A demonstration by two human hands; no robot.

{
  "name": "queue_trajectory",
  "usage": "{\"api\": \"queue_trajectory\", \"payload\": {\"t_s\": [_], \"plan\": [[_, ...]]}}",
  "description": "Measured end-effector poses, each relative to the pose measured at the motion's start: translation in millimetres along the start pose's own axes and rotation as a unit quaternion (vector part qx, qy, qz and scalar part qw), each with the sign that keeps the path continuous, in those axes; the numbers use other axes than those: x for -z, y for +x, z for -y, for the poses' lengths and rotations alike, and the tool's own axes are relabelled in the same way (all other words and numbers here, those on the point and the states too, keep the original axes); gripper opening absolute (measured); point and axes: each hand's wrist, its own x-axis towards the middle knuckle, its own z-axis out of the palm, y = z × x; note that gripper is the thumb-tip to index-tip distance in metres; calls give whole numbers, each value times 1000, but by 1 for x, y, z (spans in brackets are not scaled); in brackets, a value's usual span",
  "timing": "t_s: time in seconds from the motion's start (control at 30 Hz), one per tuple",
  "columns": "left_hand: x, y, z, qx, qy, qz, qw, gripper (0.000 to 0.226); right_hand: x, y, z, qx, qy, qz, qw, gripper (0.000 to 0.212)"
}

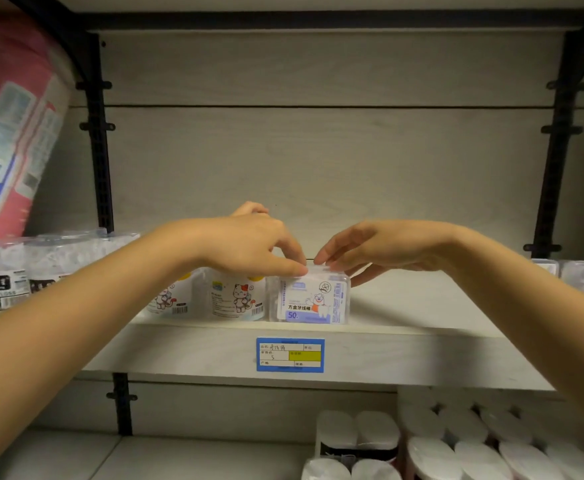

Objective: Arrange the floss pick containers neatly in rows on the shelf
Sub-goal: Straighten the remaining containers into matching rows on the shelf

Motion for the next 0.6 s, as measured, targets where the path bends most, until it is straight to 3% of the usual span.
{"api": "queue_trajectory", "payload": {"t_s": [0.17, 0.4, 0.5, 0.6], "plan": [[-2, 4, 3, -16, 25, -5, 1000, 32, -8, -1, -2, 17, 21, -10, 1000, 28], [-6, 14, 17, -15, 33, -12, 999, 79, -11, -12, -13, 44, -7, -37, 998, 36], [-2, 20, 12, 8, 15, -86, 996, 89, 22, -42, -33, 65, -82, -74, 992, 34], [12, 37, -21, 11, 53, -159, 986, 85, 75, -89, -63, 62, -189, -155, 968, 32]]}}
